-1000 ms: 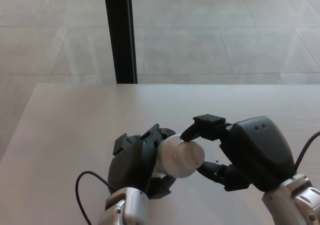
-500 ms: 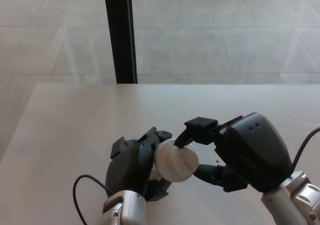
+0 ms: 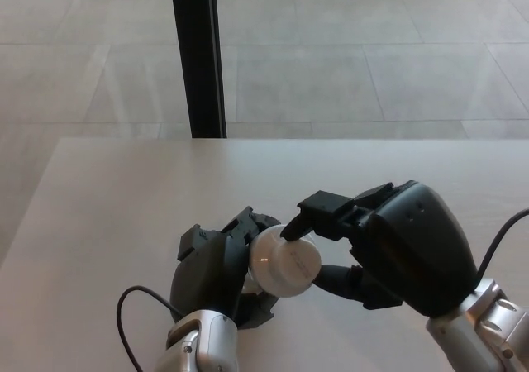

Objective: The robot uses its left hand to to lift the bottle kept on the middle of the desk and tilts it towards its right hand. It then uses its right hand to rotate its cap to open it and places the bottle and cap back on the desk

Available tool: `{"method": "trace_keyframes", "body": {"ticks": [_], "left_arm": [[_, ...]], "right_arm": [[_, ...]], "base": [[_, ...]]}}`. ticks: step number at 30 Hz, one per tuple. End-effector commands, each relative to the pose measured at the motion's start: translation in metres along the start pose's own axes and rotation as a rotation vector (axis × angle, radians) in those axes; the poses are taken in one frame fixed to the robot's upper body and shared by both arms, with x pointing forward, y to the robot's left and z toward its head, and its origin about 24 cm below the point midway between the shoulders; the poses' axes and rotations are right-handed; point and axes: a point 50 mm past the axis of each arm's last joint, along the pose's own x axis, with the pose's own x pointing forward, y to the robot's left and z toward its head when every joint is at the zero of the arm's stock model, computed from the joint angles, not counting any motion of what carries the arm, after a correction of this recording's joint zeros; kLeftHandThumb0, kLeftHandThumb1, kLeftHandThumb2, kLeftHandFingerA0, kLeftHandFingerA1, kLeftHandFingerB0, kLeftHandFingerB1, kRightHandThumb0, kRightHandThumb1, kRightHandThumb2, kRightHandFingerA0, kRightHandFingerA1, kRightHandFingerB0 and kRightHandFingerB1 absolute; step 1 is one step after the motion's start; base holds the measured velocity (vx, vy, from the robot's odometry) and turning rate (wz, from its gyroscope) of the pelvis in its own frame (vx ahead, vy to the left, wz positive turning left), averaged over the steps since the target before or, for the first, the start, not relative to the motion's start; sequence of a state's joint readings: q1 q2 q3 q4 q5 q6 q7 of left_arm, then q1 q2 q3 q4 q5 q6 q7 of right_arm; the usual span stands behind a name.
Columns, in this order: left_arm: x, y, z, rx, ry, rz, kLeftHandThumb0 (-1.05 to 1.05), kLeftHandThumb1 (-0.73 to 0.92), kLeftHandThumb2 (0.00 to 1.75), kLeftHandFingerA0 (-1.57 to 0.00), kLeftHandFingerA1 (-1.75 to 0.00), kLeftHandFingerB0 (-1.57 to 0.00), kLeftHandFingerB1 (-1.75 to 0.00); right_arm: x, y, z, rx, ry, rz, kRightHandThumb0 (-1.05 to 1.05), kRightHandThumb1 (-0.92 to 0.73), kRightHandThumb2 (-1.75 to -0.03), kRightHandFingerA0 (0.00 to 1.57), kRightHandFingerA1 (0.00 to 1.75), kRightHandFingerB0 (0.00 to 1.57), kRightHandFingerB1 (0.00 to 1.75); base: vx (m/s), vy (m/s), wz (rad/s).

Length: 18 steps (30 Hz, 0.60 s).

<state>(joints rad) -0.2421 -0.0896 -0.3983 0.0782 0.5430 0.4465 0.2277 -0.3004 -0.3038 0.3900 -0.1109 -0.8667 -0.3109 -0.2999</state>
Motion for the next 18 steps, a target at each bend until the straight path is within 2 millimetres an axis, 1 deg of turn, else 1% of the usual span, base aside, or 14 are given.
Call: {"method": "trace_keyframes", "body": {"ticks": [1,2,3,4,5,6,7,8,9,11,13,14,15,18], "left_arm": [[-0.008,-0.017,-0.032,0.052,0.151,-0.112,0.00,0.85,0.77,-0.61,-1.26,-0.62,-0.86],[-0.009,-0.016,-0.033,0.050,0.154,-0.120,-0.02,0.84,0.77,-0.59,-1.20,-0.60,-0.81],[-0.009,-0.016,-0.032,0.049,0.152,-0.125,-0.01,0.83,0.78,-0.59,-1.22,-0.61,-0.81],[-0.009,-0.016,-0.032,0.044,0.142,-0.125,0.00,0.86,0.66,-0.72,-1.37,-0.64,-1.07],[-0.009,-0.016,-0.033,0.037,0.135,-0.126,-0.04,0.78,0.74,-0.61,-1.52,-0.62,-1.13],[-0.009,-0.015,-0.032,0.031,0.132,-0.120,-0.11,0.81,0.67,-0.55,-1.04,-0.47,-0.77],[-0.009,-0.015,-0.031,0.031,0.131,-0.120,-0.11,0.81,0.67,-0.55,-1.04,-0.47,-0.77],[-0.009,-0.016,-0.032,0.000,0.128,-0.107,-0.20,0.88,0.65,-0.47,-0.87,-0.36,-0.59],[-0.011,-0.016,-0.032,-0.027,0.079,-0.082,-0.21,0.88,0.58,-0.52,-1.19,-0.44,-0.87],[-0.012,-0.015,-0.031,-0.006,0.043,-0.081,-0.20,0.86,0.54,-0.63,-1.46,-0.50,-1.12],[-0.011,-0.014,-0.032,0.048,0.067,-0.108,-0.29,0.86,0.60,-0.62,-1.34,-0.56,-0.99],[-0.010,-0.014,-0.033,0.048,0.108,-0.125,-0.33,0.89,0.61,-0.58,-1.29,-0.55,-0.93],[-0.010,-0.014,-0.033,0.021,0.133,-0.137,-0.31,0.89,0.64,-0.53,-1.06,-0.52,-0.80],[-0.011,-0.012,-0.033,0.011,0.137,-0.142,-0.25,0.88,0.61,-0.52,-1.16,-0.47,-0.83]], "right_arm": [[0.015,-0.011,0.018,0.014,-0.220,-0.151,-0.38,-0.54,-0.84,1.06,1.75,0.84,1.07],[0.016,-0.010,0.019,0.024,-0.245,-0.150,-0.33,-0.54,-0.89,1.11,1.75,0.83,1.04],[0.017,-0.009,0.020,0.020,-0.257,-0.147,-0.42,-0.48,-1.04,1.26,1.35,0.86,0.99],[0.017,-0.009,0.022,0.009,-0.270,-0.137,-0.44,-0.47,-1.04,1.26,1.36,0.85,1.00],[0.018,-0.009,0.023,0.009,-0.296,-0.131,-0.44,-0.47,-1.03,1.27,1.36,0.86,1.00],[0.019,-0.009,0.024,-0.007,-0.321,-0.120,-0.44,-0.45,-1.02,1.28,1.36,0.86,1.01],[0.019,-0.009,0.024,-0.009,-0.325,-0.119,-0.44,-0.45,-1.02,1.28,1.36,0.86,1.01],[0.020,-0.009,0.025,-0.013,-0.343,-0.111,-0.42,-0.54,-0.84,1.07,1.75,0.83,1.12],[0.020,-0.010,0.027,-0.030,-0.408,-0.074,-0.42,-0.57,-0.84,1.06,1.70,0.81,1.09],[0.020,-0.010,0.027,-0.040,-0.441,-0.052,-0.42,-0.56,-0.84,1.04,1.69,0.80,1.07],[0.019,-0.011,0.028,-0.069,-0.492,-0.019,-0.42,-0.48,-0.86,1.19,1.69,0.87,1.03],[0.020,-0.013,0.028,-0.096,-0.528,-0.024,-0.46,-0.47,-1.04,1.30,1.38,0.84,0.98],[0.020,-0.013,0.027,-0.111,-0.545,-0.023,-0.46,-0.47,-1.04,1.28,1.37,0.83,0.97],[0.022,-0.017,0.023,-0.157,-0.614,-0.017,-0.45,-0.47,-1.03,1.29,1.36,0.84,0.98]], "base": [[0.00,0.000,0.00],[0.00,0.000,0.00],[0.00,0.000,0.00],[0.00,0.000,0.00],[0.00,0.000,0.00],[0.00,0.000,0.00],[0.00,0.000,0.00],[0.00,0.000,0.00],[0.00,0.000,0.00],[0.00,0.000,0.00],[0.00,0.000,0.00],[0.00,0.000,0.00],[0.00,0.000,0.00],[0.00,0.000,0.00]]}}
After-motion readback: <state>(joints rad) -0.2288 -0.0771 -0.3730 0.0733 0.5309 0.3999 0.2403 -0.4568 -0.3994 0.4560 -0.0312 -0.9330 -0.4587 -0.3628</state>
